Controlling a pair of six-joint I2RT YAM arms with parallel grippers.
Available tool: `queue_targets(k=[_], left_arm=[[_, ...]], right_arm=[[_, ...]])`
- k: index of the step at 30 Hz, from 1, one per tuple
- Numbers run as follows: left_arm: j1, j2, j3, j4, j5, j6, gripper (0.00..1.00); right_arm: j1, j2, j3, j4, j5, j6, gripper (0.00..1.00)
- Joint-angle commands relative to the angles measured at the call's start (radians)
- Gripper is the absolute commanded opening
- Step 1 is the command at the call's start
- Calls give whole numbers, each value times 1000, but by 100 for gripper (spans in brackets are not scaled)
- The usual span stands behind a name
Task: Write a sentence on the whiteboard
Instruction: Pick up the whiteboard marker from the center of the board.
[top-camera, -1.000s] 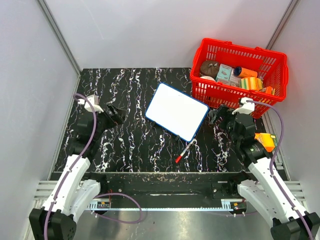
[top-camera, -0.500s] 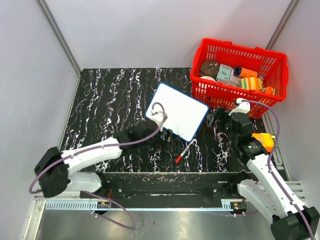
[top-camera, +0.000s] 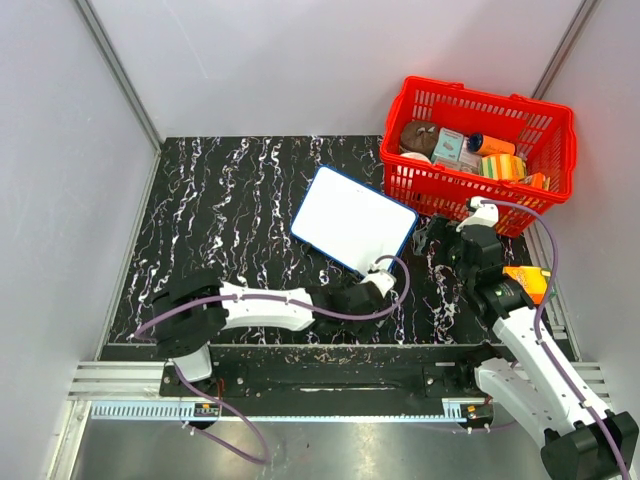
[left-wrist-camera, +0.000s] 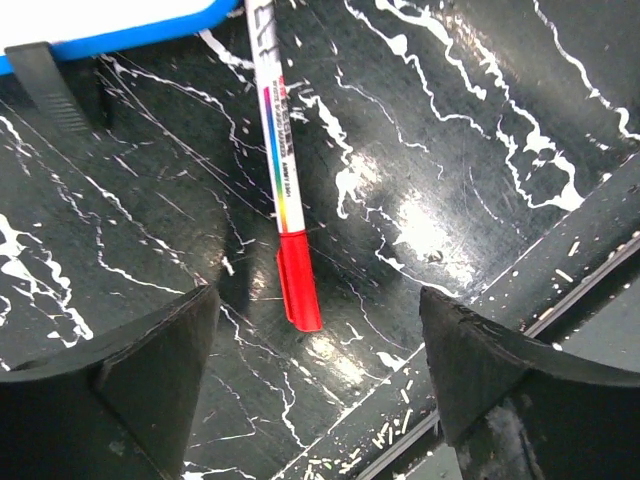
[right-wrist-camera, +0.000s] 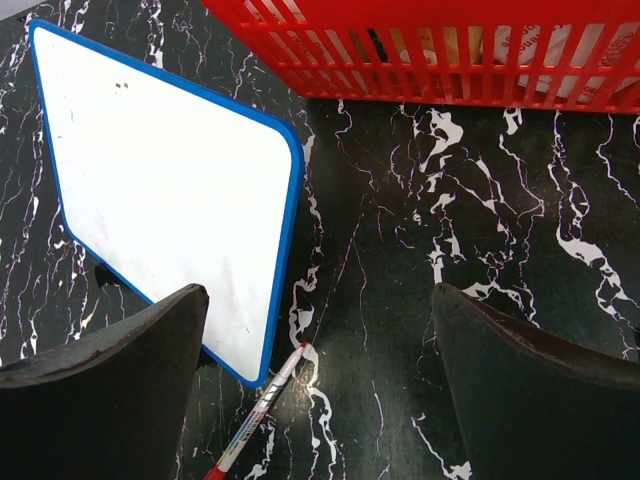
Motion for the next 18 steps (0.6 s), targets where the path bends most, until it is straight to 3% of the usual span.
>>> queue_targets(k=[1, 5, 6, 12, 13, 17, 18], left_arm=[[-28, 40, 35, 21, -64, 15, 80], [-28, 54, 0, 44, -57, 17, 62], [-29, 54, -11, 53, -48, 18, 53], [-29, 55, -72, 97, -61, 14, 28], [-29, 57, -78, 96, -67, 14, 19], [-28, 49, -94, 94, -98, 15, 0], [-28, 40, -95, 87, -106, 18, 0]], right_arm=[[4, -11, 24, 5, 23, -15, 100], [4, -12, 26, 5, 26, -15, 100], [4, -12, 26, 5, 25, -15, 100], [4, -14, 27, 5, 22, -16, 100], [4, -15, 27, 3, 19, -16, 99], [4, -23, 29, 1, 14, -16, 100], [4, -26, 33, 0, 11, -15, 100]])
